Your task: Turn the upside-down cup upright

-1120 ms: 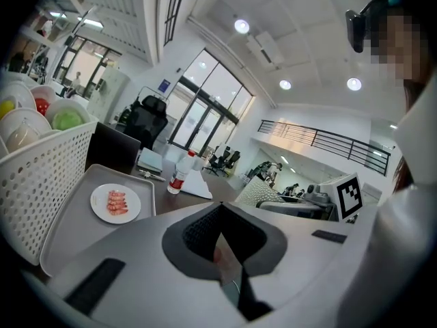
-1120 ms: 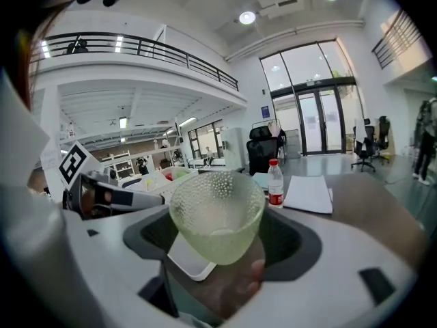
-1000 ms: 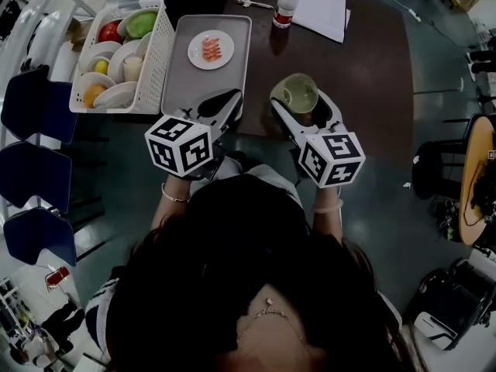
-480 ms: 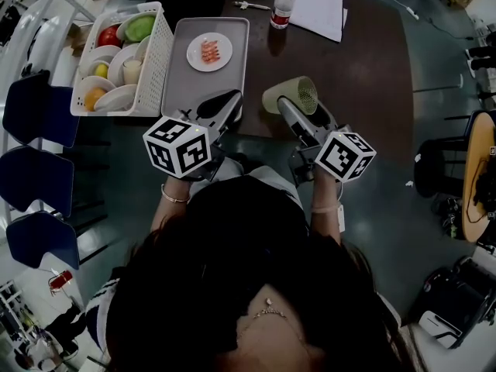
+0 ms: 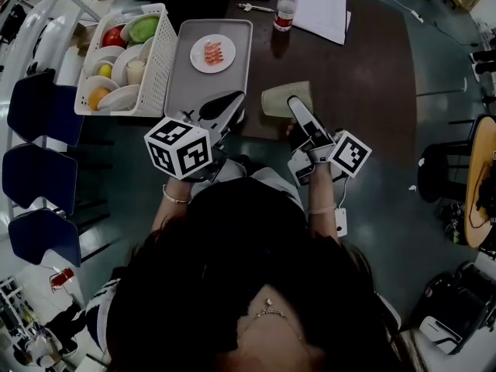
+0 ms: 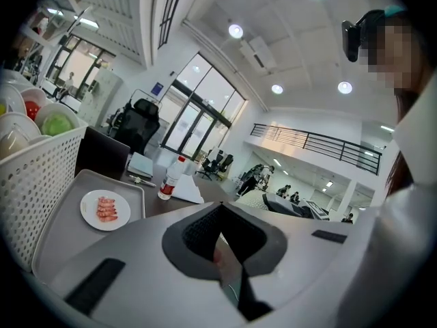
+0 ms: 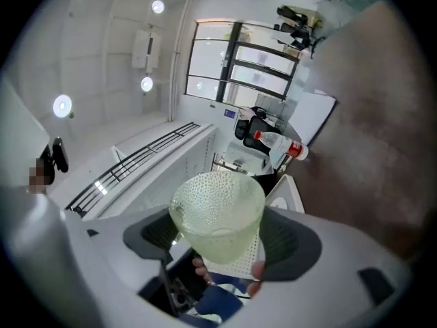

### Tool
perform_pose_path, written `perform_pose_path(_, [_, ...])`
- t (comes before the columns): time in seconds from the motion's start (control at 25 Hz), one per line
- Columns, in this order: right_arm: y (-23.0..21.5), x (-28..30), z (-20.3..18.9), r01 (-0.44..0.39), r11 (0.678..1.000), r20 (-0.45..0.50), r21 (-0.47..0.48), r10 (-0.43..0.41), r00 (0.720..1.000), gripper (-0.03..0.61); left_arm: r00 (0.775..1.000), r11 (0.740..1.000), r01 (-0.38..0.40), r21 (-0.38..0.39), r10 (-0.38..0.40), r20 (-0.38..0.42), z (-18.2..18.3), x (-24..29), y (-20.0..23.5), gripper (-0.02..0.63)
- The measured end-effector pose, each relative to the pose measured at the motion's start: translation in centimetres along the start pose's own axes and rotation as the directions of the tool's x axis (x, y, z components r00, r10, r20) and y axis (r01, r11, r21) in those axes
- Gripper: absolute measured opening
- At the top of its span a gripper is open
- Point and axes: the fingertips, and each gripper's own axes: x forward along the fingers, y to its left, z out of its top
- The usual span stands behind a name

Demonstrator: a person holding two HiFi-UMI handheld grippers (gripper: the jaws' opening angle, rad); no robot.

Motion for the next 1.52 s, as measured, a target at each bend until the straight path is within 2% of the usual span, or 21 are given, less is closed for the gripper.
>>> perform_pose_path(0.12, [-0.5,-0.2,-0.1,-0.044,0.991,0.018,0.127,0.042,0.999,0.382,1.0,1.0,-0.001,0.006,0.001,0.003,0.2,0.1,-0.1,0.002])
perform_pose_path(0.24, [-0.4,-0.3,-0.1,-0.099,0.968,0.036,0.23,0.093,0.995,0.382,1.0,1.0,-0.002,0.009,0.002,0.006,0.3,0.1,0.0,0.0])
perform_pose_path(0.52, [-0.6,-0.7,-0.3,-0.141,0.939,0.053,0.314,0.131,0.99,0.382,1.0,1.0,0.004,-0.001,-0.004,0.013,0.4,0.1,0.0,0.002])
perform_pose_path(0.88, [-0.4,-0.7,-0.5,-0.236,0.867,0.09,0.439,0.218,0.972,0.382,0.996,0.996,0.086,0.012,-0.087,0.015,0.2,0.1,-1.2,0.002])
perform_pose_path(1.08, [0.2,-0.8,-0.4,-0.287,0.831,0.108,0.477,0.269,0.957,0.382,0.99,0.989,0.143,0.024,-0.143,0.016,0.2,0.1,-2.4,0.059])
perform_pose_path(1.28, [0.6,-1.0,-0.6,-0.311,0.817,0.11,0.486,0.296,0.949,0.382,0.981,0.98,0.194,0.038,-0.195,0.011,0.1,0.0,-3.2,0.102])
perform_pose_path(1.52, [1.0,-1.1,-1.0,-0.333,0.801,0.111,0.497,0.322,0.94,0.382,0.959,0.958,0.28,0.065,-0.276,-0.06,-0.9,0.2,-4.9,0.226])
